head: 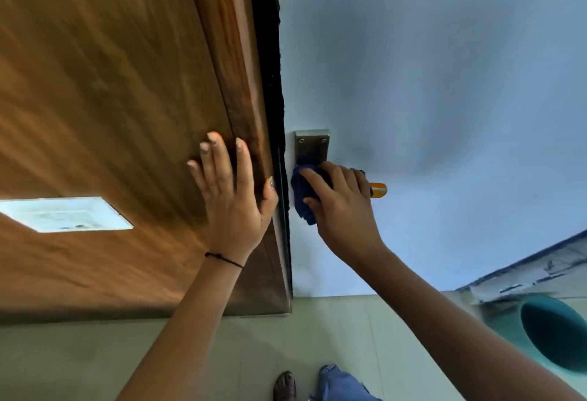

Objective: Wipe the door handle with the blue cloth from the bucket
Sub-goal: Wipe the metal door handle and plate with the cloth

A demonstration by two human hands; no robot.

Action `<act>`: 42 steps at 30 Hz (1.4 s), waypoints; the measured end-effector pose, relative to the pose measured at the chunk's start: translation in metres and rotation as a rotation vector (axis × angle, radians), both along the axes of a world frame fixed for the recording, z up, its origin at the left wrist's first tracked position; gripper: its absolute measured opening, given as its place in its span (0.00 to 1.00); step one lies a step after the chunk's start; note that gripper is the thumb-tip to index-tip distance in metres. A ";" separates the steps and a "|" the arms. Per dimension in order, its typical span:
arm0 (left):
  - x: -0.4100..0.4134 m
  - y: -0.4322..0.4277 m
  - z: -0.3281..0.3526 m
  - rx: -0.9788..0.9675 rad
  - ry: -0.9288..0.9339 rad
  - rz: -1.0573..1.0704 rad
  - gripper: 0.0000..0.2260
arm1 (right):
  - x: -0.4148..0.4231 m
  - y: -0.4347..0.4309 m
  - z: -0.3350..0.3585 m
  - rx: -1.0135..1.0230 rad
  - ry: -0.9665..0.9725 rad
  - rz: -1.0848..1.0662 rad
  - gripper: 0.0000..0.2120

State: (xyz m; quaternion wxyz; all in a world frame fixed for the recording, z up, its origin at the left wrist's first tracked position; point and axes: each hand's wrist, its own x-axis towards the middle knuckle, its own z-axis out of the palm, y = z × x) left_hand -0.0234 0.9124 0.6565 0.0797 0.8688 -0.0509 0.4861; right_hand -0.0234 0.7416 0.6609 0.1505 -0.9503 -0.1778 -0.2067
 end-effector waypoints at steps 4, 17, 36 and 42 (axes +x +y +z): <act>0.003 0.002 -0.002 0.014 -0.038 -0.040 0.33 | -0.002 0.007 0.004 -0.093 0.012 -0.013 0.21; 0.006 -0.002 -0.005 0.014 -0.032 0.001 0.32 | -0.003 0.006 0.012 -0.027 0.079 -0.019 0.21; 0.007 -0.002 -0.007 0.048 -0.062 -0.028 0.34 | 0.003 -0.041 0.004 -0.072 0.058 -0.051 0.20; 0.009 -0.001 -0.008 0.071 -0.069 -0.003 0.35 | 0.004 -0.072 0.004 -0.050 0.143 -0.120 0.20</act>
